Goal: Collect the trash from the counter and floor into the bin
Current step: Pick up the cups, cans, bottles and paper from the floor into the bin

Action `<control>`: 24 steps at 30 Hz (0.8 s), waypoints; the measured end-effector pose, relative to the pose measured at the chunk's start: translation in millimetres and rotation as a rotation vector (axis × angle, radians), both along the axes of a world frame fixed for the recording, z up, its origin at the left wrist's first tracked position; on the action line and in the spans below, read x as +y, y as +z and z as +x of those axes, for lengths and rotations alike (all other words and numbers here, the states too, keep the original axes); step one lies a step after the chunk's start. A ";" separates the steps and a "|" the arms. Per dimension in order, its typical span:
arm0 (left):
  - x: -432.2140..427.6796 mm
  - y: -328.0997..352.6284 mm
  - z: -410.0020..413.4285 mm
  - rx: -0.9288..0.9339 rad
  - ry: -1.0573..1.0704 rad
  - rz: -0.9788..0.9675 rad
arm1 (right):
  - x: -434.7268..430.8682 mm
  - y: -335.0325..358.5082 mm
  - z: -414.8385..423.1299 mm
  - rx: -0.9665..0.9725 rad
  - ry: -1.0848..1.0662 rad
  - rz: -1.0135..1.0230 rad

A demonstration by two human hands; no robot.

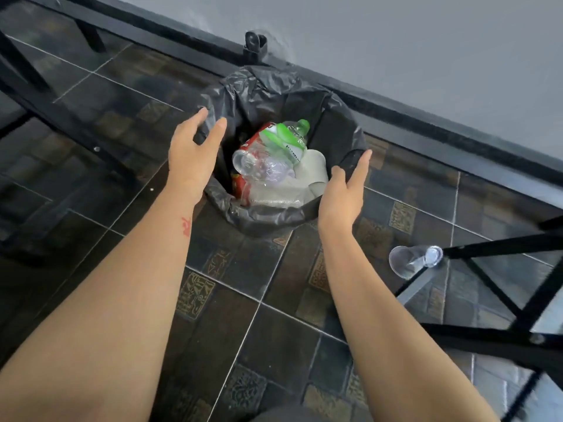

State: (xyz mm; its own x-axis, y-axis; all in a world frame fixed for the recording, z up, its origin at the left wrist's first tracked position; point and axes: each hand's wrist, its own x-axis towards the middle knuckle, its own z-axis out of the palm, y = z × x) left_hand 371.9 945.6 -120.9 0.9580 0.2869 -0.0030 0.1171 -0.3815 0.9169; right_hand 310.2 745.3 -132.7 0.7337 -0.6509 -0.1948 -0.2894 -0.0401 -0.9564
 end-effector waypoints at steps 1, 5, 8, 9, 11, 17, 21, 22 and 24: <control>2.1 -0.2 5.9 0.009 -0.031 0.031 | 0.9 -1.2 -1.3 0.015 0.028 -0.047; 11.8 0.9 24.2 0.044 -0.084 0.218 | 0.7 2.8 -2.9 0.059 0.214 -0.261; 13.8 1.1 29.0 0.067 -0.128 0.366 | -3.8 5.7 0.2 0.138 0.254 -0.360; 13.2 1.0 28.7 0.090 -0.139 0.455 | -4.1 5.6 -0.4 0.142 0.242 -0.379; 8.6 2.4 28.4 0.105 -0.130 0.727 | -1.7 3.8 -1.6 0.118 0.201 -0.404; -49.9 11.5 7.4 0.009 -0.409 0.842 | 3.5 -12.6 -30.6 0.094 0.126 -0.529; -68.5 6.9 -3.3 0.017 -0.443 0.772 | -8.9 -24.0 -53.1 0.168 0.048 -0.591; -70.7 7.5 -5.4 -0.001 -0.429 0.761 | -11.9 -29.0 -60.5 0.201 0.030 -0.624; -76.6 10.9 -12.2 -0.080 -0.427 0.738 | -15.8 -42.5 -76.9 0.287 0.027 -0.687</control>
